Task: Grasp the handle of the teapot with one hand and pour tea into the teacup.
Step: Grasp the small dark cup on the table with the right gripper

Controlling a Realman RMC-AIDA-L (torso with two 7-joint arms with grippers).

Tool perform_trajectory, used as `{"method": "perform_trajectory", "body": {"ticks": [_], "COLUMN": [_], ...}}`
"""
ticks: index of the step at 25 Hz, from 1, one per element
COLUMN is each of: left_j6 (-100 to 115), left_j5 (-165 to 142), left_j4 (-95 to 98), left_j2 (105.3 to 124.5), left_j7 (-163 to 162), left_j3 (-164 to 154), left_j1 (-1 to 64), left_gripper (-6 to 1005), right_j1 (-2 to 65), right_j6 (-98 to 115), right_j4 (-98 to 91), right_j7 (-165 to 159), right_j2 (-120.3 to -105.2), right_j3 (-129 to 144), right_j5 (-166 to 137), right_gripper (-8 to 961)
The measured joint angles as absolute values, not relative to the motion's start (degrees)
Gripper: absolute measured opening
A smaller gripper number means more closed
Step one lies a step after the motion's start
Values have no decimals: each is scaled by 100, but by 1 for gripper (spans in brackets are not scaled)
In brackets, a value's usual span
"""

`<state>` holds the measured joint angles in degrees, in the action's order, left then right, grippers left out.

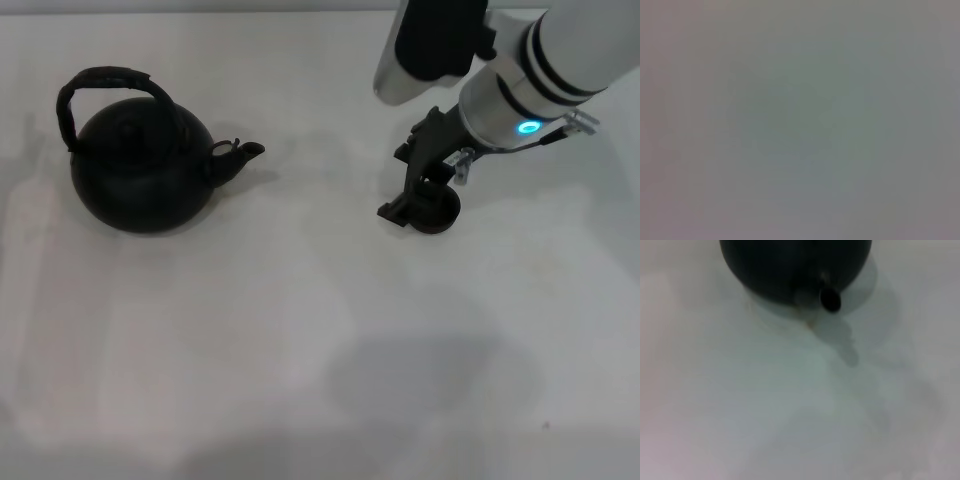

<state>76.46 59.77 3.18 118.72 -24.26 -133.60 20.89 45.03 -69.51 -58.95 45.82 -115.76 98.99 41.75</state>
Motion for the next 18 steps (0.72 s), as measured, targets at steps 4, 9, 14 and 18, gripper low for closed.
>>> {"method": "perform_trajectory", "body": {"ticks": [4,9,14,18], "left_j6": [7639,7637,7637,7637], "left_j5": [5985,5986,5980,5976], "left_j4": [313,314,317,321], "left_j2": [11874,11874,11874,11874], "left_j7": [-2426,-2426,-2426,-2426], "left_j3": [-13360,-13360,-13372,-13376], "left_j1": [2077,2067,2071,2079], "left_gripper": [816,816,816,816], "right_j1": [4547,4553,4555,4581], "right_j6": [-6959,-6952,-6884,-6826], "right_j4": [-5874,-5861,-5855,-5796], "right_j7": [4424,4421,4419,4410], "right_j2": [-11582,-11586,-11595,-11601], "right_j3": [10093,10154,10240,10347], "right_j5": [4038,4029,3892,3824], "right_gripper": [835,835,836,836]}}
